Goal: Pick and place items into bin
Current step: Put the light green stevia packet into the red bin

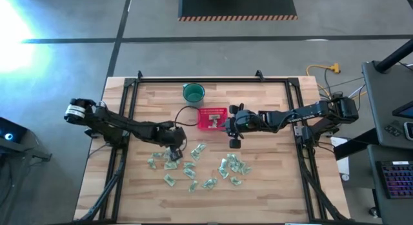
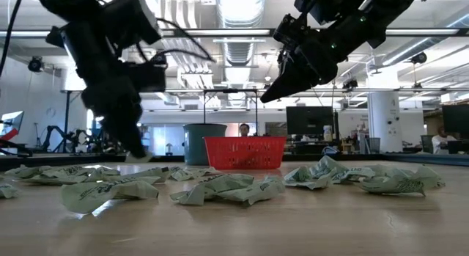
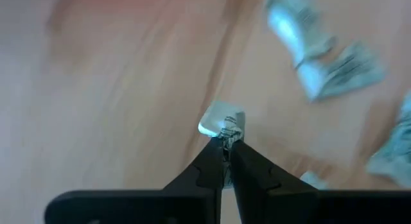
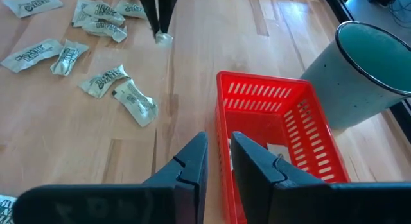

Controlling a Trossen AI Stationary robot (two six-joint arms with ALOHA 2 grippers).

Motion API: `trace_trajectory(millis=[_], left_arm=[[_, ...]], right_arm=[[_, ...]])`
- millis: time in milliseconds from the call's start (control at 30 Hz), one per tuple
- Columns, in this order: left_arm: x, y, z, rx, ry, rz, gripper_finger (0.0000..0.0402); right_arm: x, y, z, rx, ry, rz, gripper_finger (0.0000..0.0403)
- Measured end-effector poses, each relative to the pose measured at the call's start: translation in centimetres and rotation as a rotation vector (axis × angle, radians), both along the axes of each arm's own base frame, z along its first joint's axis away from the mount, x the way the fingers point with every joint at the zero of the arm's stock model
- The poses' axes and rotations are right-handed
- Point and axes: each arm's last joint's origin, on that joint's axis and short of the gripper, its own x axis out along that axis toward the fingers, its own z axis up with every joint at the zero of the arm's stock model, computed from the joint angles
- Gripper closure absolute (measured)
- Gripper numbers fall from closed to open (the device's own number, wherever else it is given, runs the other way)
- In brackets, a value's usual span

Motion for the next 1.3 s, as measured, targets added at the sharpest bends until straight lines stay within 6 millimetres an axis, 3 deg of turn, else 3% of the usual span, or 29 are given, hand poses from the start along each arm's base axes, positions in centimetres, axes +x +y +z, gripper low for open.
trace_trajectory(millis=[233,500,667,867,1100,1300], left_arm=[[2.7,-0.1,3.2,0.166,-0.187,-0.150,0.0391],[4.6,1.1,6.3,0.459,-0.321,-0.163,0.0391],[5.4,3.7,5.9,0.518,-0.362,-0.084,0.0391],[6.8,6.3,4.8,0.464,-0.413,-0.066,0.0391],[8.1,7.5,3.4,0.452,-0.391,-0.058,0.0391],[8.1,7.5,3.3,0.456,-0.375,-0.071,0.0390]], right_arm=[[0.0,0.0,0.0,0.000,0.000,0.000,0.0344],[0.0,0.0,0.0,0.002,0.000,-0.002,0.0342],[0.0,0.0,0.0,0.003,-0.001,-0.002,0.0340],[0.0,0.0,0.0,0.003,0.000,-0.003,0.0345],[-0.2,0.0,-0.2,0.004,0.030,-0.003,0.0346],[-0.3,0.1,-0.5,0.014,0.057,-0.007,0.0346]])
